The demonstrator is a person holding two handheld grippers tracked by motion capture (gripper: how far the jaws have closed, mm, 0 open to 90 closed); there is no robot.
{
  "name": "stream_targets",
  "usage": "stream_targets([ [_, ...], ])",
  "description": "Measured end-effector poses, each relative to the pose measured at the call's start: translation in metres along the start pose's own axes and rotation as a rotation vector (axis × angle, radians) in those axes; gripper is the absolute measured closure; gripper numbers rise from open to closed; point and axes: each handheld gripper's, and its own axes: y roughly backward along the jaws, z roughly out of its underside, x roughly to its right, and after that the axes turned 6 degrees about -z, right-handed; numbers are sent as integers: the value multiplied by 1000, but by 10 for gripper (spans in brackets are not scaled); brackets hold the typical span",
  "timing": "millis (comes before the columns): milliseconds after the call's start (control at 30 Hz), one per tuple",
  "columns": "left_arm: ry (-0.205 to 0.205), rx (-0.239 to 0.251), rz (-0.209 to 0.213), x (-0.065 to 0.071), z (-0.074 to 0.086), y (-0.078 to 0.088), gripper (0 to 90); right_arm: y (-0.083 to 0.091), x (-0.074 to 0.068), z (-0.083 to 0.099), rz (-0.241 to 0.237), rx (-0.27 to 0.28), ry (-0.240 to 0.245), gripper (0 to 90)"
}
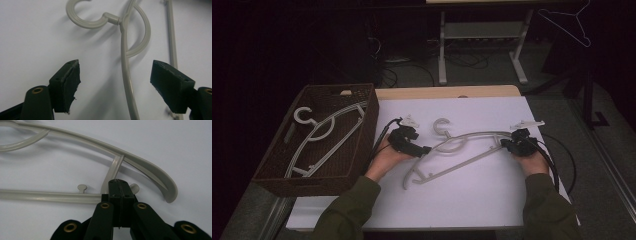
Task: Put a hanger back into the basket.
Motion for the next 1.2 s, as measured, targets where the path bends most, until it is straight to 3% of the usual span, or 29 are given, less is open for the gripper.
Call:
stream_targets([
  [200, -11, -41, 18, 8, -1, -21, 303, 0, 2, 0, -9, 5, 4, 894],
  [400, -52, -98, 25, 12, 1, -35, 461, 0, 2, 0, -12, 6, 4, 895],
  [667, -107, -115, -26, 20, -4, -38, 643, 0, 2, 0, -12, 4, 2, 895],
  [900, -114, -118, -30, 23, -6, -40, 778, -1, 2, 0, -12, 4, 4, 894],
  [1200, -64, -110, -42, 21, -7, -39, 805, 1, 2, 0, -12, 8, 2, 892],
])
